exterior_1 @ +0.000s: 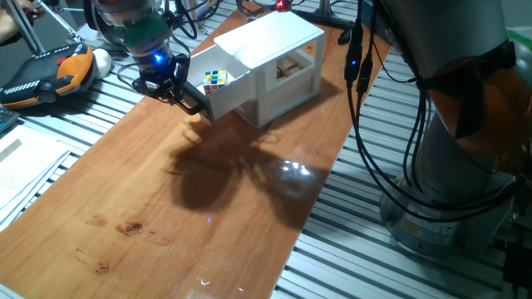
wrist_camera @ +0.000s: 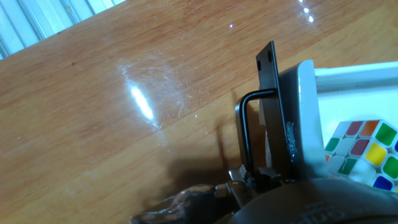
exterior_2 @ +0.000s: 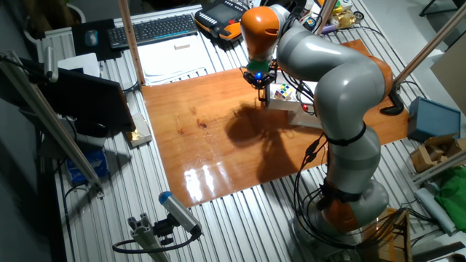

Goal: Grasp the handle and open the drawer

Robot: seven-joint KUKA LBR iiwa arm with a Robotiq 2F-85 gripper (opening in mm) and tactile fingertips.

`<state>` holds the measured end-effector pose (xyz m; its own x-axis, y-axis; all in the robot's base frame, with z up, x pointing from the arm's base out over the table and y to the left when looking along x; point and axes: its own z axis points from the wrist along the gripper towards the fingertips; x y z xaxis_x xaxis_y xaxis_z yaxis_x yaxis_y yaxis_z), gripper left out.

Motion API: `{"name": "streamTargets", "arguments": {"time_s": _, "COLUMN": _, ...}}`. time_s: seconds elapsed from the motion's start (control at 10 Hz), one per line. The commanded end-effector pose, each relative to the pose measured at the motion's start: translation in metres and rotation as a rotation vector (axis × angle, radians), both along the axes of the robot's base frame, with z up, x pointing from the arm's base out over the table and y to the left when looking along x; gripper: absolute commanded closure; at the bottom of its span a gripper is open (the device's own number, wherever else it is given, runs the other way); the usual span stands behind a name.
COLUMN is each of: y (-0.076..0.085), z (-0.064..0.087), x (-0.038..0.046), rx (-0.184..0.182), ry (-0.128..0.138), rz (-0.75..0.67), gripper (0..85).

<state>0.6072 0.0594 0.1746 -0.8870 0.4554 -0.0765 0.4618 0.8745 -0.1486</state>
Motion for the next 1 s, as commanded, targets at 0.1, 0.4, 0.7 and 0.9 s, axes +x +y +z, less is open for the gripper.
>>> {"name": "streamTargets", "arguments": {"time_s": 0.1, "y": 0.0, "z": 0.0, "x": 0.0, "rx": -0.001, "ry": -0.002, "rz": -0.001, "gripper": 64.3}}
{"name": "streamTargets", "arguments": {"time_s": 0.4, "y": 0.001, "z": 0.003, "x": -0.0004, "rx": 0.001, "ry": -0.004, "rz": -0.004, "gripper": 64.0}}
{"name": "streamTargets", "arguments": {"time_s": 0.7, "y": 0.004, "z": 0.011, "x": -0.001, "rx": -0.002, "ry": 0.001, "rz": -0.011, "gripper": 64.0}}
{"name": "streamTargets", "arguments": {"time_s": 0.9, "y": 0.006, "z": 0.019, "x": -0.0025, "rx": -0.001, "ry": 0.002, "rz": -0.024, "gripper": 65.0}}
